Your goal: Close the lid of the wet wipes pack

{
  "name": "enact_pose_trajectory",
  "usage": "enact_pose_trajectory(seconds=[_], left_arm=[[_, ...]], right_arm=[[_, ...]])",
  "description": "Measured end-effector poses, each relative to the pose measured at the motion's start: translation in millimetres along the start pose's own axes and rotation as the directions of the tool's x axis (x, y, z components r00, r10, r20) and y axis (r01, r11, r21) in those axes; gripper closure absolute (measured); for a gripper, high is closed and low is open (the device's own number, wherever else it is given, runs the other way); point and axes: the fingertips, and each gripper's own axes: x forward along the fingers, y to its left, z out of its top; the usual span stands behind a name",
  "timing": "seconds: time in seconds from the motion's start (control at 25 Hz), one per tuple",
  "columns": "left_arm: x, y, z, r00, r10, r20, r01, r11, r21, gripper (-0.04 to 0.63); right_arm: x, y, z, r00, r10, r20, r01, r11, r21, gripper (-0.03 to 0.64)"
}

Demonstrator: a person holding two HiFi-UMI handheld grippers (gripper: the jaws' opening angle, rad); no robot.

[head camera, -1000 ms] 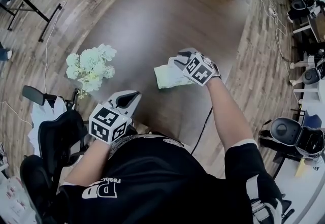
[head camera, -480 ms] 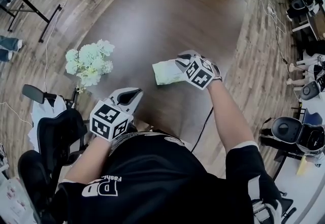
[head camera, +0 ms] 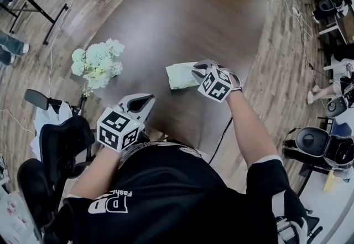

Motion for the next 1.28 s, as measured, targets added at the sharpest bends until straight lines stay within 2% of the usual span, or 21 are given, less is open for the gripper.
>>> enact_pose_trajectory(seconds=[0.36, 0.76, 1.28], left_arm=[[-2, -4, -4, 1.000, 0.004, -0.004, -0.004, 1.000, -0.002, 0.575], [-3, -8, -5, 1.000, 0.011, -0.002, -0.011, 1.000, -0.001, 0.575], [-1, -8, -7, 1.000, 0.008, -0.005, -0.008, 1.000, -0.008, 0.575]], right_arm=[[6, 17, -9, 0.999, 0.022, -0.030, -0.023, 0.999, -0.045, 0.560], [12, 31, -18, 0.996, 0.017, -0.093, -0.031, 0.988, -0.152, 0.558], [16, 44, -24, 0.994, 0.034, -0.107, -0.053, 0.983, -0.174, 0.554]])
